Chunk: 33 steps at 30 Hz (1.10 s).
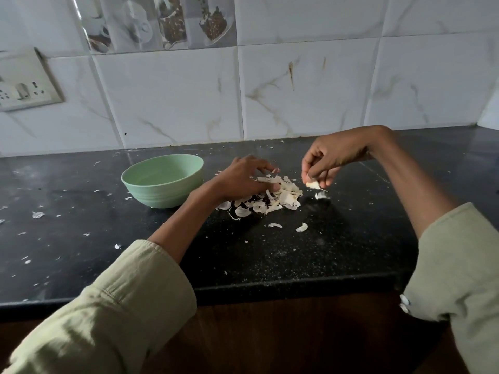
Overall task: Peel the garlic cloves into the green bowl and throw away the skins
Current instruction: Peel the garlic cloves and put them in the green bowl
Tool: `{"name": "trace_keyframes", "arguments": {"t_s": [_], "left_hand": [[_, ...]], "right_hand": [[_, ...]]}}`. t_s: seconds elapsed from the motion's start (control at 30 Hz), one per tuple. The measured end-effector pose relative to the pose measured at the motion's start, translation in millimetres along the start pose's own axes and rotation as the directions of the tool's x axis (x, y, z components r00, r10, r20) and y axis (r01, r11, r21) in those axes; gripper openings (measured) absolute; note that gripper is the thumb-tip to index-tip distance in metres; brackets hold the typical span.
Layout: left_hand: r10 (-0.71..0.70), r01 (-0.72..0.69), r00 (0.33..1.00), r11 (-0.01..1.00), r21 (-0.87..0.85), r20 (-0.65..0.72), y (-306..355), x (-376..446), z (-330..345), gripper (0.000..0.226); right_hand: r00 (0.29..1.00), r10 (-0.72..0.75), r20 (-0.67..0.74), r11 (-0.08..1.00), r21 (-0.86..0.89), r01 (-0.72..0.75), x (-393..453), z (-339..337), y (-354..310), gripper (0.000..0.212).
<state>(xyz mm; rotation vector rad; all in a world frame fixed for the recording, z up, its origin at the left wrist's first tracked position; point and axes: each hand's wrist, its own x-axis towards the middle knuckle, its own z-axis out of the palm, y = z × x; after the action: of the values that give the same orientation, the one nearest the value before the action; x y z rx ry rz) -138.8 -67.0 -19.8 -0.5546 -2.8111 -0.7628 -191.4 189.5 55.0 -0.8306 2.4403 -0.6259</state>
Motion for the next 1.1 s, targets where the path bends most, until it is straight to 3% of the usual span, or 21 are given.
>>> {"name": "trace_keyframes", "arguments": {"t_s": [0.2, 0.37, 0.53, 0.73, 0.93, 1.1], "left_hand": [[0.017, -0.017, 0.999, 1.000, -0.009, -0.048, 5.6, 5.7, 8.3, 0.030], [-0.016, 0.011, 0.994, 0.999, -0.049, -0.105, -4.0, 8.2, 11.4, 0.022], [-0.044, 0.034, 0.985, 0.997, -0.065, -0.165, -6.3, 10.8, 15.8, 0.007], [-0.061, 0.040, 0.983, 0.992, -0.123, -0.175, -4.7, 9.5, 17.0, 0.021], [-0.067, 0.043, 0.979, 0.991, -0.126, -0.194, -5.4, 8.4, 15.2, 0.021], [-0.083, 0.052, 0.978, 0.985, -0.163, -0.190, -5.4, 7.8, 14.8, 0.028]], "right_hand": [[0.997, 0.057, 0.052, 0.993, -0.107, -0.051, 7.0, 3.1, 2.8, 0.025], [0.963, -0.182, -0.196, 0.977, -0.148, 0.155, 33.4, 12.6, 2.0, 0.020], [0.918, -0.295, -0.265, 0.944, -0.233, 0.236, 62.8, 32.0, -0.9, 0.014], [0.917, -0.270, -0.294, 0.957, -0.186, 0.222, 63.2, 30.9, 0.5, 0.018], [0.915, -0.289, -0.283, 0.953, -0.179, 0.246, 58.0, 28.4, 0.6, 0.019], [0.942, -0.256, -0.215, 0.964, -0.134, 0.231, 50.0, 23.7, 2.2, 0.018]]}}
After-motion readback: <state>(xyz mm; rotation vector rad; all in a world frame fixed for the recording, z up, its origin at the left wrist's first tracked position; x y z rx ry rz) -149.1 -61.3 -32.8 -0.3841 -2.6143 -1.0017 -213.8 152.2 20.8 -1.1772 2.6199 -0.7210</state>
